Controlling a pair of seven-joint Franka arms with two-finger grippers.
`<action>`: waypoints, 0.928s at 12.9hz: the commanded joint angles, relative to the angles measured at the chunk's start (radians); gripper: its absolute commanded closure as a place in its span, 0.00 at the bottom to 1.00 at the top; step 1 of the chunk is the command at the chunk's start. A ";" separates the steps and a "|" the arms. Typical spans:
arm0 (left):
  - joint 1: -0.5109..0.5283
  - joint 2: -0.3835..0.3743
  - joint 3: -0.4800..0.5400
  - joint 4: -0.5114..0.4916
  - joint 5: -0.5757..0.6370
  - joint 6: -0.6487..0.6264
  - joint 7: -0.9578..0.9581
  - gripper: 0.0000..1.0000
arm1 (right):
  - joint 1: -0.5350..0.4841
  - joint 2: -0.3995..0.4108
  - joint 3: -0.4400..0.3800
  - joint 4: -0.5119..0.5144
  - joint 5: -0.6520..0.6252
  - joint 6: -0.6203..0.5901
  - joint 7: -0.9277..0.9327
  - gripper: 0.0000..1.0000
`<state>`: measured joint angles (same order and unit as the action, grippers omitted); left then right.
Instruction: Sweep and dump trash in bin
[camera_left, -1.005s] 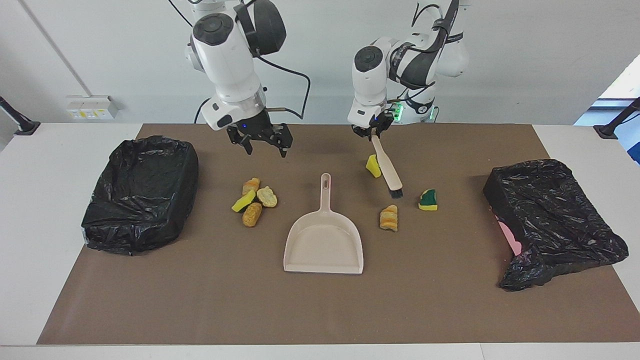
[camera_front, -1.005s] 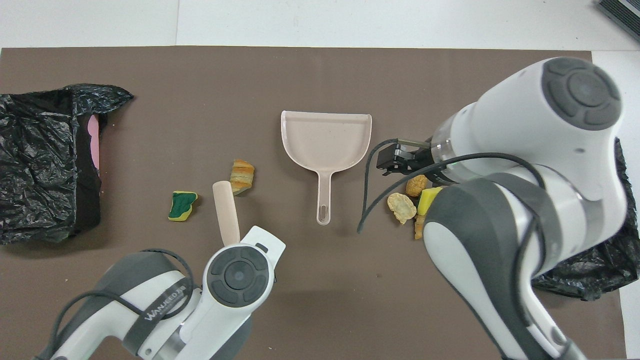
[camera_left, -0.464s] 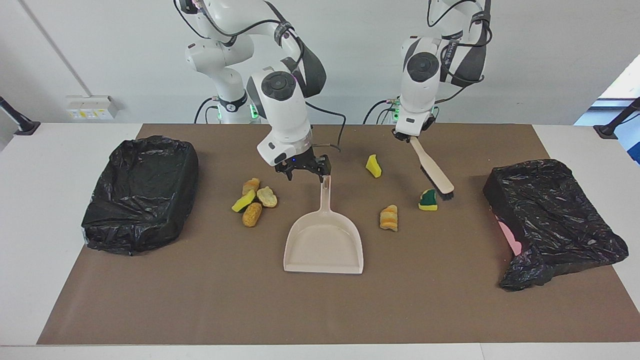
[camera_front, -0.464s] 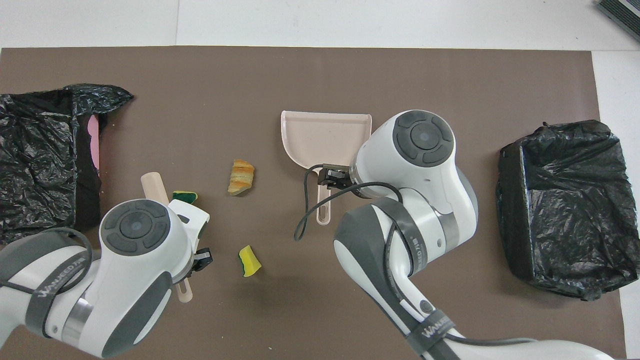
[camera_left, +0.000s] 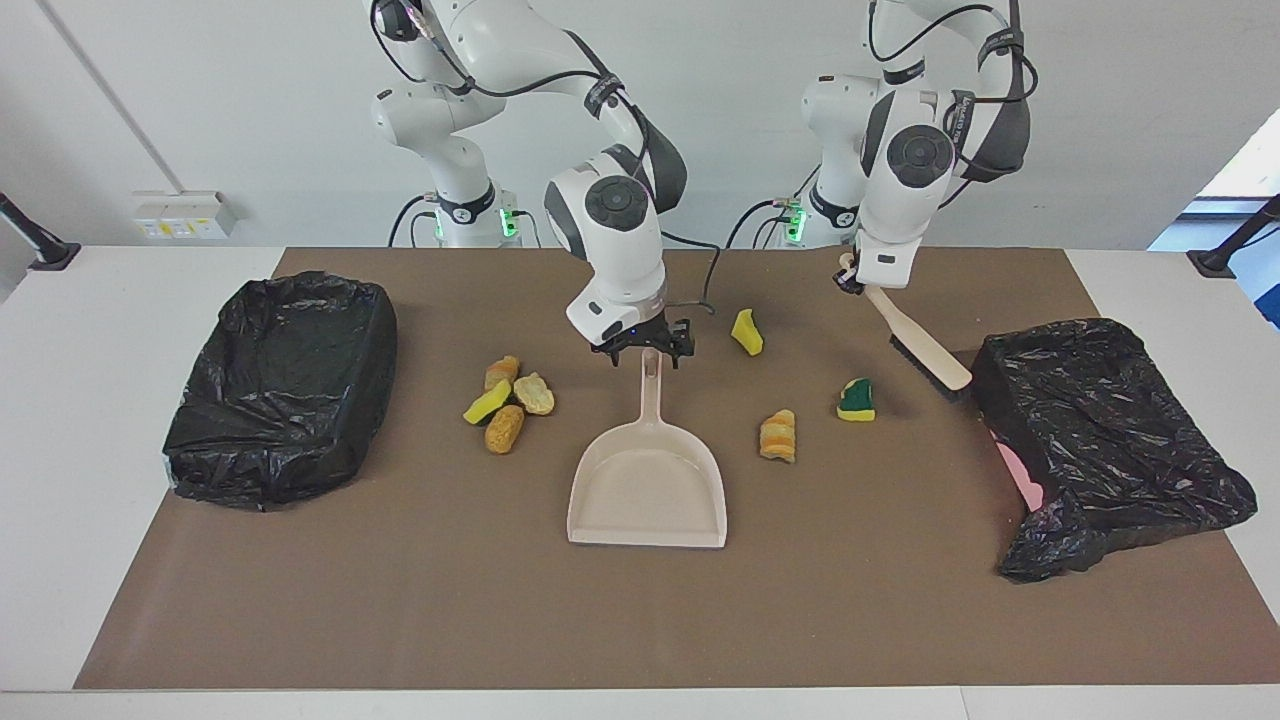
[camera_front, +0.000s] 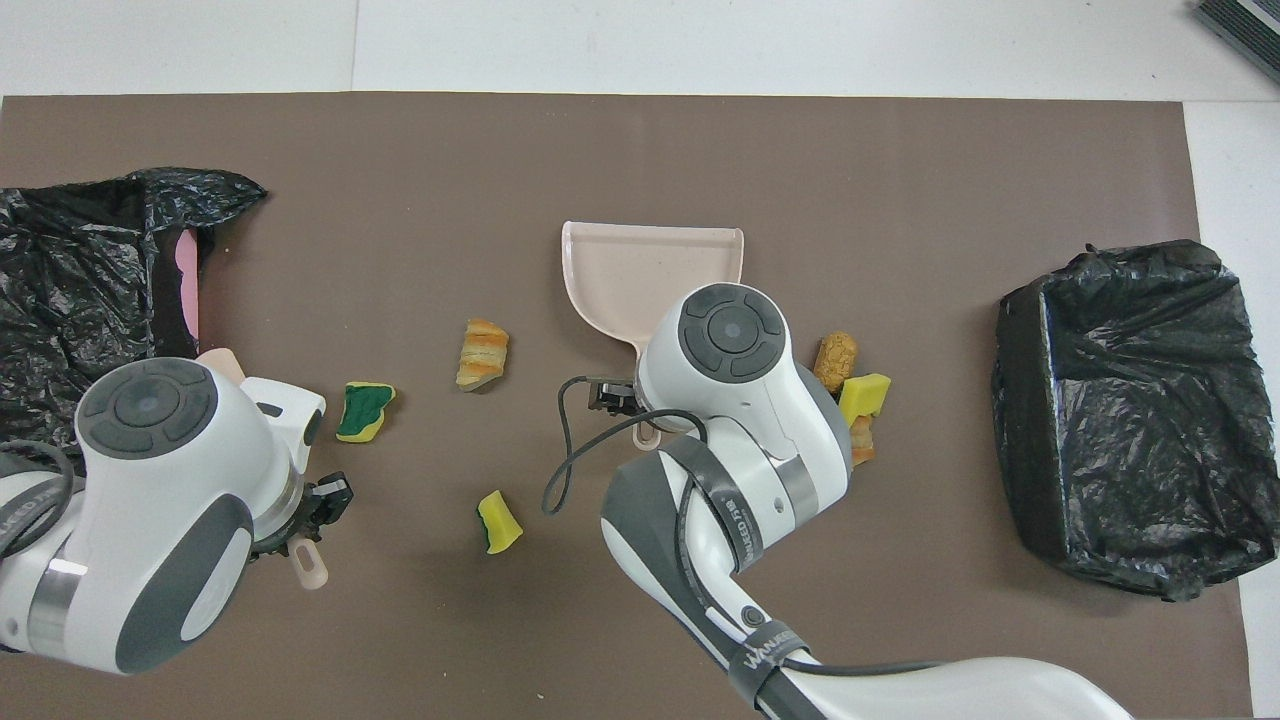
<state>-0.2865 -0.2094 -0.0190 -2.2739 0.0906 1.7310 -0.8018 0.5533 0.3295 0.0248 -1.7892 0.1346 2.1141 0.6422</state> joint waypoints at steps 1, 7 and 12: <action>0.041 -0.019 -0.013 -0.022 0.015 -0.011 0.001 1.00 | 0.014 -0.004 -0.003 -0.048 -0.003 0.053 0.010 0.00; 0.026 0.045 -0.018 -0.064 0.012 0.053 0.098 1.00 | 0.022 0.019 -0.003 -0.055 -0.073 0.096 0.001 0.81; 0.023 0.096 -0.021 -0.058 -0.061 0.107 0.202 1.00 | 0.033 0.017 -0.003 -0.045 -0.105 0.078 0.005 1.00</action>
<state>-0.2633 -0.1176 -0.0360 -2.3319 0.0564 1.8215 -0.6334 0.5823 0.3487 0.0244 -1.8358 0.0515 2.1886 0.6420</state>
